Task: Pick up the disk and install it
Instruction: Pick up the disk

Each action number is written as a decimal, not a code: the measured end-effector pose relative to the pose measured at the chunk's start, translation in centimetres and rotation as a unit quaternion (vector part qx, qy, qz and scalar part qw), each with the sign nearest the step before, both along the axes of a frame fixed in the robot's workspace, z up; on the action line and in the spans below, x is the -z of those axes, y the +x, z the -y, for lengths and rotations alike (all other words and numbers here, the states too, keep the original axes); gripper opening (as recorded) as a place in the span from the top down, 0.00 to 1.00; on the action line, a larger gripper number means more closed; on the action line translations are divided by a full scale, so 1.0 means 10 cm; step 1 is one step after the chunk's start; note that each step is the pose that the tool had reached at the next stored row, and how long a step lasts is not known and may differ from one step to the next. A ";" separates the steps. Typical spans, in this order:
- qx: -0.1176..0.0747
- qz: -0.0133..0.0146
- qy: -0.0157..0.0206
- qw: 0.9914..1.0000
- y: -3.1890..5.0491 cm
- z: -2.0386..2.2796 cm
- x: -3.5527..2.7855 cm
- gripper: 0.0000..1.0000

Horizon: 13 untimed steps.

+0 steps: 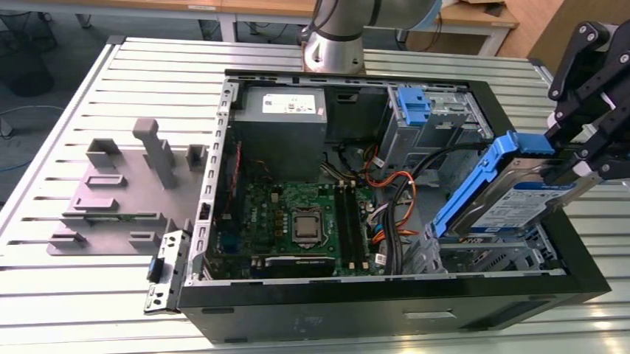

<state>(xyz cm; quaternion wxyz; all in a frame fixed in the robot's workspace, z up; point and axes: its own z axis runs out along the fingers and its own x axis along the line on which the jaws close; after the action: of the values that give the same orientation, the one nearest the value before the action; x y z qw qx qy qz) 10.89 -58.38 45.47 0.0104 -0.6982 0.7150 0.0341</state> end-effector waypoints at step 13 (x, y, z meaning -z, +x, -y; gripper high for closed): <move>0.000 0.000 0.001 1.000 0.010 -0.004 0.014 0.65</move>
<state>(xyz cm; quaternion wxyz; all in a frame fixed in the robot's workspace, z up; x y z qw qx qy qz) 10.99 -58.34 45.33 0.0108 -0.6982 0.7150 0.0346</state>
